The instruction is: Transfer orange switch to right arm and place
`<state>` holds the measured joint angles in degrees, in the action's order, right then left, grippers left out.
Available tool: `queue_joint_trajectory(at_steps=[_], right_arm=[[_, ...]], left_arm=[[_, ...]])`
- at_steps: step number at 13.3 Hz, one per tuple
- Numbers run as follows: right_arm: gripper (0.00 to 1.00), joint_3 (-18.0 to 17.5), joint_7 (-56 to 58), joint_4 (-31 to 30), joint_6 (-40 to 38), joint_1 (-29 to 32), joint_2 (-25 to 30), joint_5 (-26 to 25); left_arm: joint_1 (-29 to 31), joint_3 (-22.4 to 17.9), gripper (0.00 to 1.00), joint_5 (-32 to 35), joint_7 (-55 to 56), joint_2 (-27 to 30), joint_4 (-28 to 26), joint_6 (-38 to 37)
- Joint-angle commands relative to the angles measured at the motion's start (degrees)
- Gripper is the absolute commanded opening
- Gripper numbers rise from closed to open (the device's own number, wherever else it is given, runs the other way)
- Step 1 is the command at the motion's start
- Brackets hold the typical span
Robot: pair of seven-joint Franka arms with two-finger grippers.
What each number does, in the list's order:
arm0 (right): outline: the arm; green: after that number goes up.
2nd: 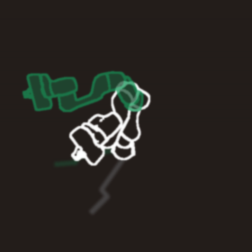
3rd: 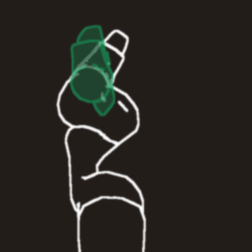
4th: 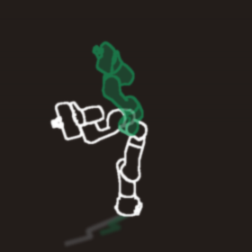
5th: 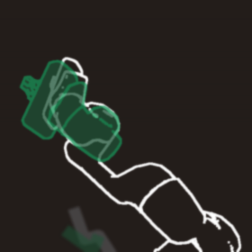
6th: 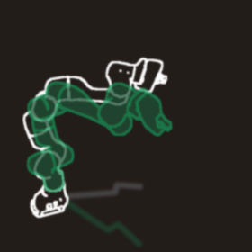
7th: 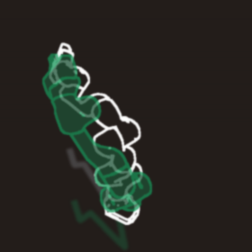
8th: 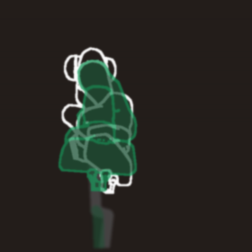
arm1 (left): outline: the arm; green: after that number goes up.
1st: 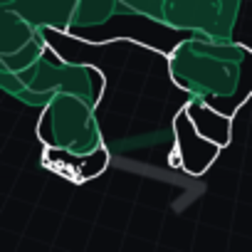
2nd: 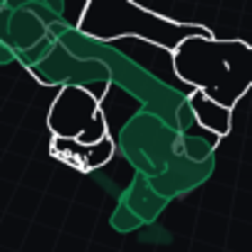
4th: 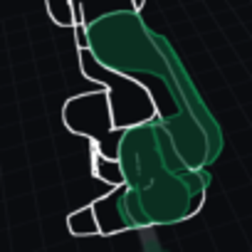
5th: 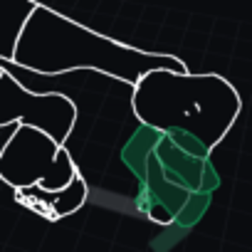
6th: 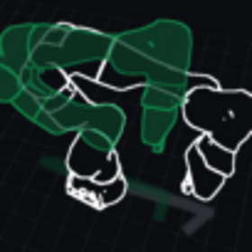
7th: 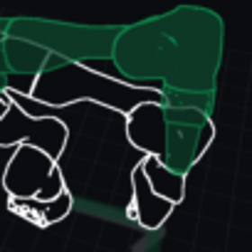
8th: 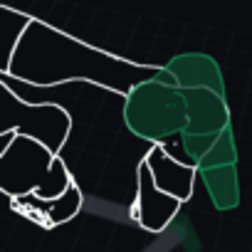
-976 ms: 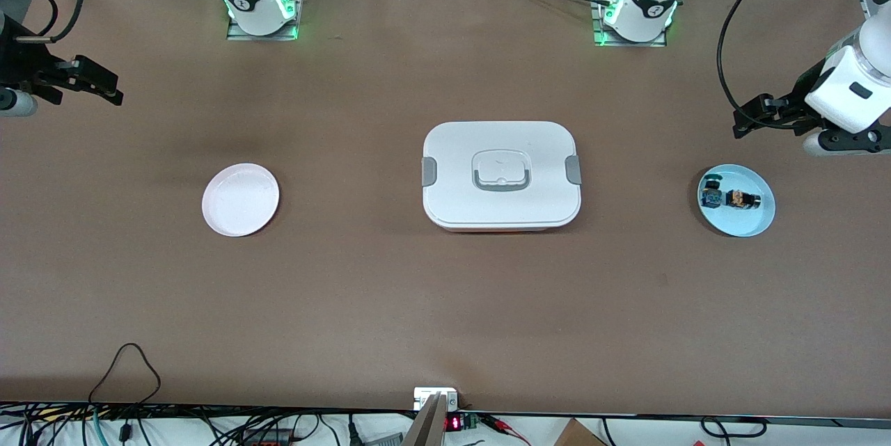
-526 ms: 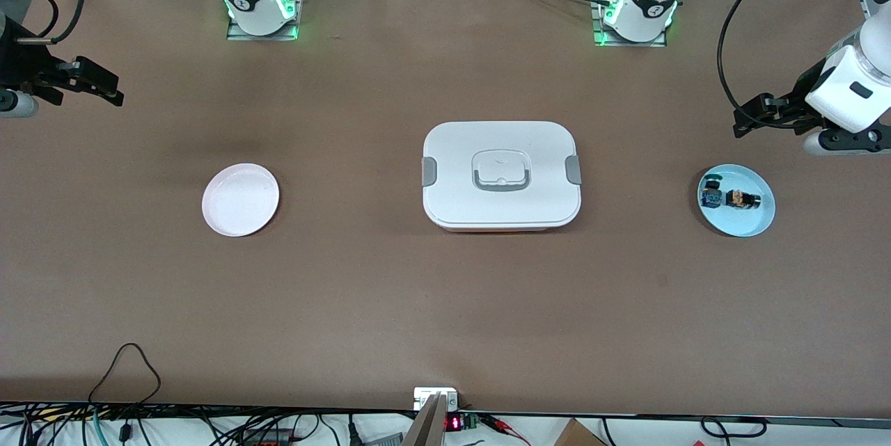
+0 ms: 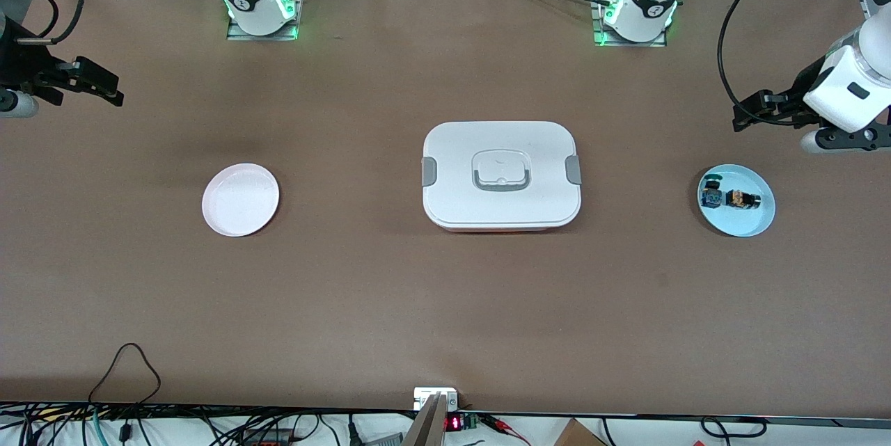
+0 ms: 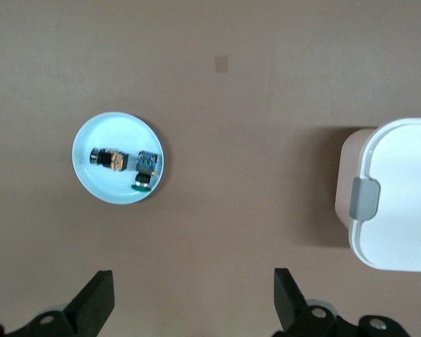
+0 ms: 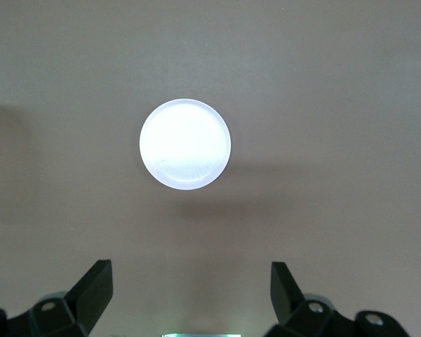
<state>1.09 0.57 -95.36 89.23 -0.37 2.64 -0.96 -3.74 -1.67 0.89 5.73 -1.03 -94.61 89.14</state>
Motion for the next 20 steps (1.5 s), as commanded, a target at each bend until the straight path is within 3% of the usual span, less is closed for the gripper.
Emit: queue_joint_trajectory(at_steps=[1, 6, 11, 14, 20], right_arm=[[1.0, 0.1, 0.0, 0.6, -0.1, -0.2, -0.2, 0.3], [1.0, -0.1, 0.7, 0.6, -0.4, -0.4, -0.2, 0.0], [1.0, -0.1, 0.7, 0.6, -0.4, -0.8, -0.1, -0.2], [1.0, 0.0, 0.3, 0.6, -0.3, -0.8, -0.1, -0.2], [1.0, -0.1, 0.1, 0.6, -0.4, -0.8, -0.2, -0.2]], left_arm=[[0.0, -0.2, 1.0, -1.1, -0.5, -1.2, 1.4, -1.5], [1.0, -0.8, 1.0, -0.5, -0.8, -3.9, 2.2, -3.5], [7.4, -0.8, 1.0, 1.6, -5.0, -8.2, -0.3, -2.3], [7.7, -0.5, 1.0, 8.3, -9.6, -8.4, -5.4, 5.6], [13.2, -0.4, 1.0, 8.4, -16.4, -9.5, -21.1, 29.6]])
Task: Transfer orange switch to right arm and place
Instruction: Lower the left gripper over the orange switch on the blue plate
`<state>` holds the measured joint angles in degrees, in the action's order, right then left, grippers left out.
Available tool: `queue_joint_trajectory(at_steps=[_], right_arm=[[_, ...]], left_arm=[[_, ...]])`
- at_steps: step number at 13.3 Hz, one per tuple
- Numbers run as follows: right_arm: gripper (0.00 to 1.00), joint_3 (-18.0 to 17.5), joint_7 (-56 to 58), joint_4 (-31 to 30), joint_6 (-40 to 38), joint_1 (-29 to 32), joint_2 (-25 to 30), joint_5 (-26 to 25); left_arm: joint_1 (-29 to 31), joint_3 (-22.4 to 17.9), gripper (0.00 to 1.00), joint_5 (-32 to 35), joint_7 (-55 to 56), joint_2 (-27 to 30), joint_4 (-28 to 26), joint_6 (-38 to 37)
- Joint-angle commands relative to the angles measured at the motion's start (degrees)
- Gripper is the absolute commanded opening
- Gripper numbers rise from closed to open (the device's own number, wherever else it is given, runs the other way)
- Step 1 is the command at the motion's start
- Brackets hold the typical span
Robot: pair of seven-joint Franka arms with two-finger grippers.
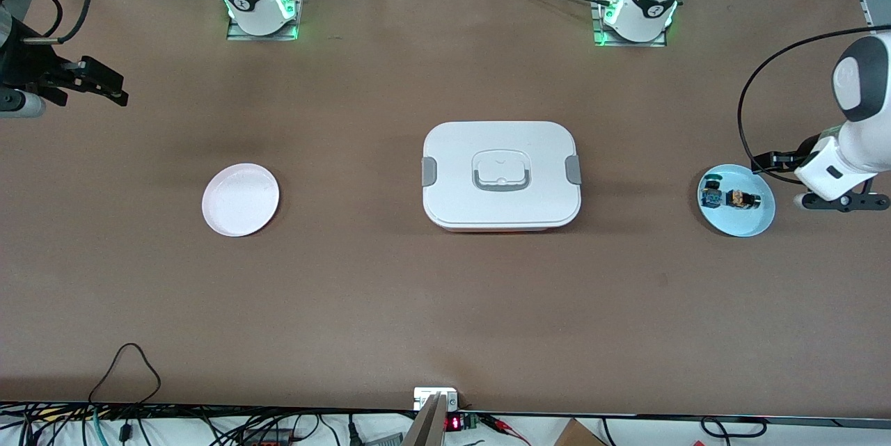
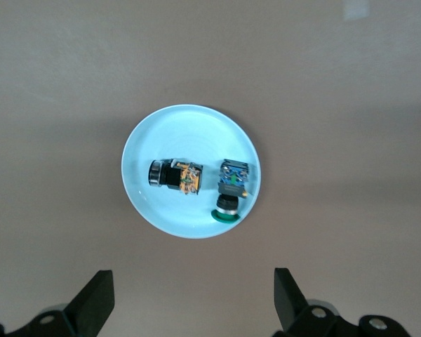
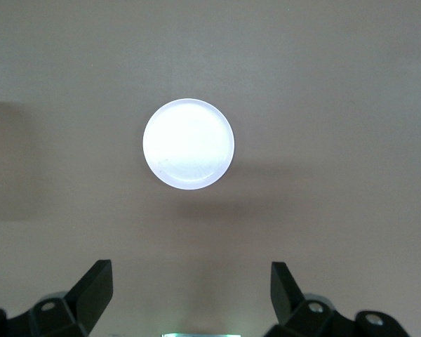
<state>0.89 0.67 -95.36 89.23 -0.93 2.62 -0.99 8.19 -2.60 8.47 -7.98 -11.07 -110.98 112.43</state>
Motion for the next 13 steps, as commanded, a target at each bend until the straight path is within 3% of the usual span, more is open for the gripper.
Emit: queue_joint_trajectory(at_steps=[1, 9, 13], right_arm=[[1.0, 0.1, 0.0, 0.6, -0.2, -0.3, -0.2, -0.1], [1.0, 0.1, -0.1, 0.6, -0.2, -0.4, -0.3, -0.1], [1.0, 0.1, -0.1, 0.6, 0.1, -0.4, -0.9, 0.0]], left_arm=[[2.3, 0.5, 1.0, 0.8, -5.6, -0.5, -5.6, 9.6], [7.7, 0.6, 1.0, 0.8, -17.6, -8.3, -12.3, 30.5], [8.3, 0.6, 1.0, 0.8, -18.6, -10.8, -12.5, 34.3]])
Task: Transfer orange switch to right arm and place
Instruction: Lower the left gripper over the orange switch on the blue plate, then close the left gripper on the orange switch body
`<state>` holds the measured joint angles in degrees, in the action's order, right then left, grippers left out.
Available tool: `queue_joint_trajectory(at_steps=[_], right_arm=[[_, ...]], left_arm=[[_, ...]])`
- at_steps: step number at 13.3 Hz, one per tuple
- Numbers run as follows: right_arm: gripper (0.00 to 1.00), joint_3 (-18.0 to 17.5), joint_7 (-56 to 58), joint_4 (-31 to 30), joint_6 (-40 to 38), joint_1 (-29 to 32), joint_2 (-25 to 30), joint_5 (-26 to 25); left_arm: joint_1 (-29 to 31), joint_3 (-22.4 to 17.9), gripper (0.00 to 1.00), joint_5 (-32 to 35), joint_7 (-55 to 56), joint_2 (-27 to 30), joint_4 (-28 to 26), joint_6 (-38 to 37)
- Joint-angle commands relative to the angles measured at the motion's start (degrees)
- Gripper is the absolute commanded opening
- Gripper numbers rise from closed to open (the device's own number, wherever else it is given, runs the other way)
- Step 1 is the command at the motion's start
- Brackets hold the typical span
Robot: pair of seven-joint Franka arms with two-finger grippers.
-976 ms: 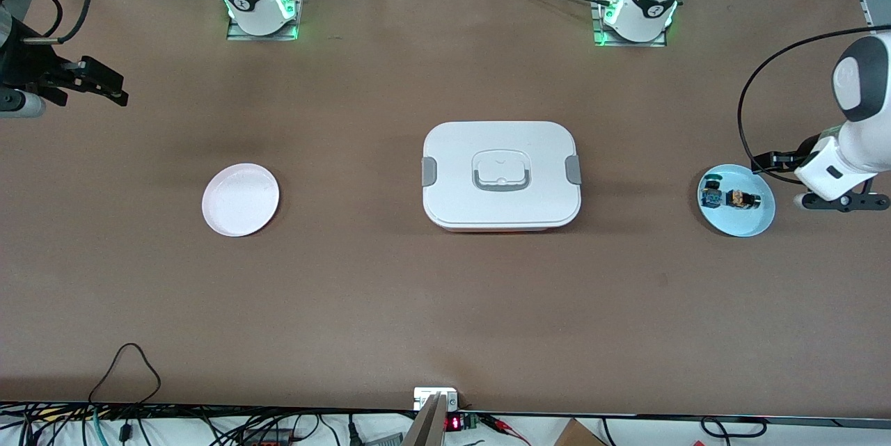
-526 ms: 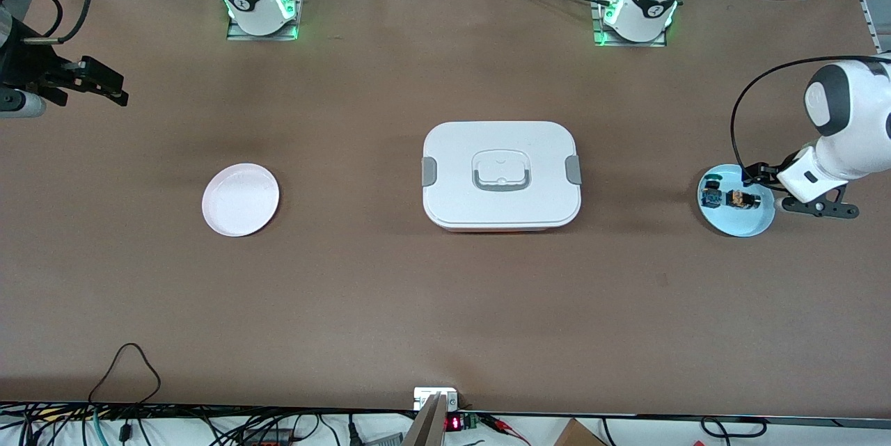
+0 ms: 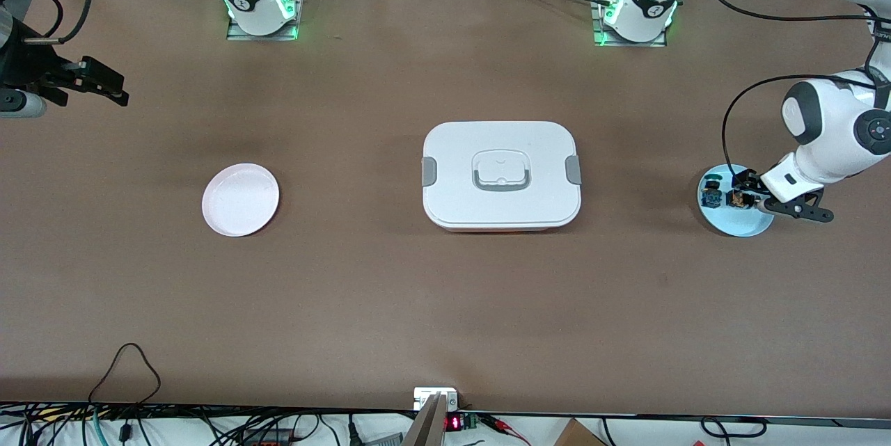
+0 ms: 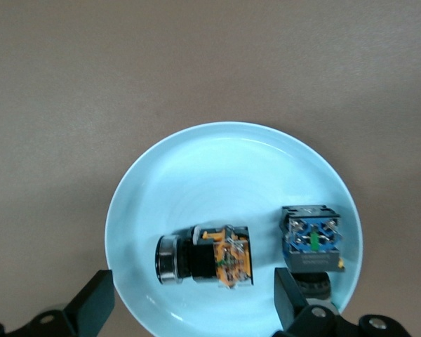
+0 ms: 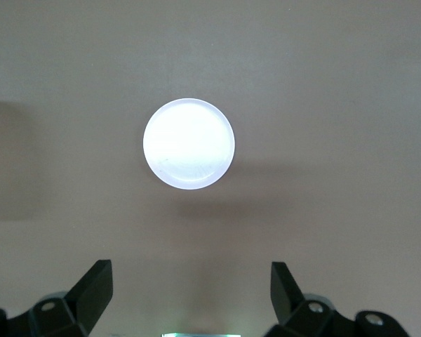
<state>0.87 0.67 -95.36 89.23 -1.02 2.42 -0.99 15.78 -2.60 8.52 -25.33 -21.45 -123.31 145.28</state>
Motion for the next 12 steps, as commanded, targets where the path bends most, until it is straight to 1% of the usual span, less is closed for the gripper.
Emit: queue_joint_trajectory(at_steps=[1, 4, 12], right_arm=[[1.0, 0.1, -0.2, 0.6, 0.2, -0.3, -0.8, 0.1], [1.0, 0.4, -0.1, 0.6, 0.2, 0.1, -0.8, 0.1], [1.0, 0.6, -0.1, 0.8, -0.6, 0.0, -0.2, -0.1]], left_arm=[[1.0, 0.7, 1.0, 0.8, -1.2, -0.8, -0.2, 1.4], [1.0, 0.7, 1.0, 0.8, -1.3, -2.0, -1.0, 3.2], [1.6, 0.7, 1.0, 0.8, -1.3, -3.6, -1.1, 3.4]])
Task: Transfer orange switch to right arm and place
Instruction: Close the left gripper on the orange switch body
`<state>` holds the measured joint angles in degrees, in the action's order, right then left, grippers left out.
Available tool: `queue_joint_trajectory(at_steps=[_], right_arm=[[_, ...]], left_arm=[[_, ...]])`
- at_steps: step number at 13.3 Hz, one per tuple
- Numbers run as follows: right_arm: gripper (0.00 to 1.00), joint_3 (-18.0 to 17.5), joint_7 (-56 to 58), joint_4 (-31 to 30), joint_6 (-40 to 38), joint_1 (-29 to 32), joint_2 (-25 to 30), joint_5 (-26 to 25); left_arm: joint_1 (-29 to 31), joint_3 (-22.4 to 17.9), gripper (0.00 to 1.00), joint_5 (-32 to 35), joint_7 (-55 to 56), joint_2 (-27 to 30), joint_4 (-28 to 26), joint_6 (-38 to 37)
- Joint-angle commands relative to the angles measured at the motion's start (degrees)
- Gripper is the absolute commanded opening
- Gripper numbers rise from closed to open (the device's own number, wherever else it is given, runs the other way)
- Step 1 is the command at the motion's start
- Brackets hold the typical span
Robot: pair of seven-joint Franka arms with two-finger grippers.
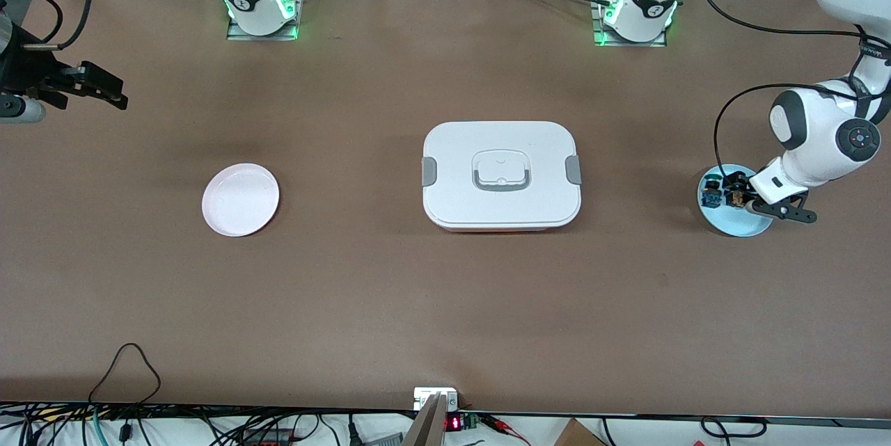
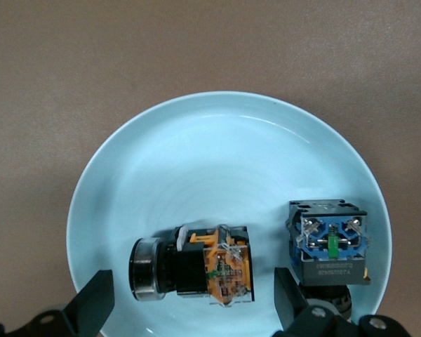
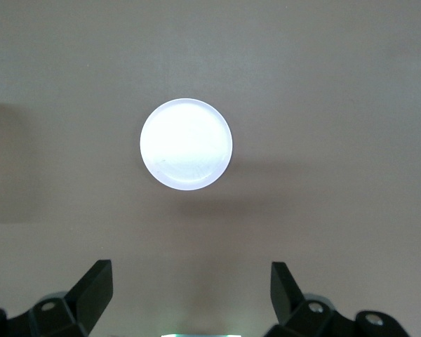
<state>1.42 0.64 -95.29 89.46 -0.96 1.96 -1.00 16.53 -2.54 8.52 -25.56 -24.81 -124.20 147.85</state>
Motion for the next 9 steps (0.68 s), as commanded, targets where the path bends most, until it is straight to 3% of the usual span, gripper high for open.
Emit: queue_joint_trajectory(at_steps=[1, 6, 9], right_arm=[[1.0, 0.1, -0.1, 0.7, -0.8, 0.0, 0.2, -0.1], [1.0, 0.2, 0.1, 0.7, -0.7, 0.1, 0.3, 0.5], [1.0, -0.3, 0.1, 1.0, -0.3, -0.2, 0.2, 0.2]], left_arm=[[0.9, 0.6, 1.0, 0.8, -1.1, -0.5, -0.2, 0.9], [1.0, 0.6, 0.99, 0.8, -1.7, -1.7, -0.2, 3.4], [1.0, 0.6, 0.83, 0.8, -1.8, -2.2, -0.2, 3.3]])
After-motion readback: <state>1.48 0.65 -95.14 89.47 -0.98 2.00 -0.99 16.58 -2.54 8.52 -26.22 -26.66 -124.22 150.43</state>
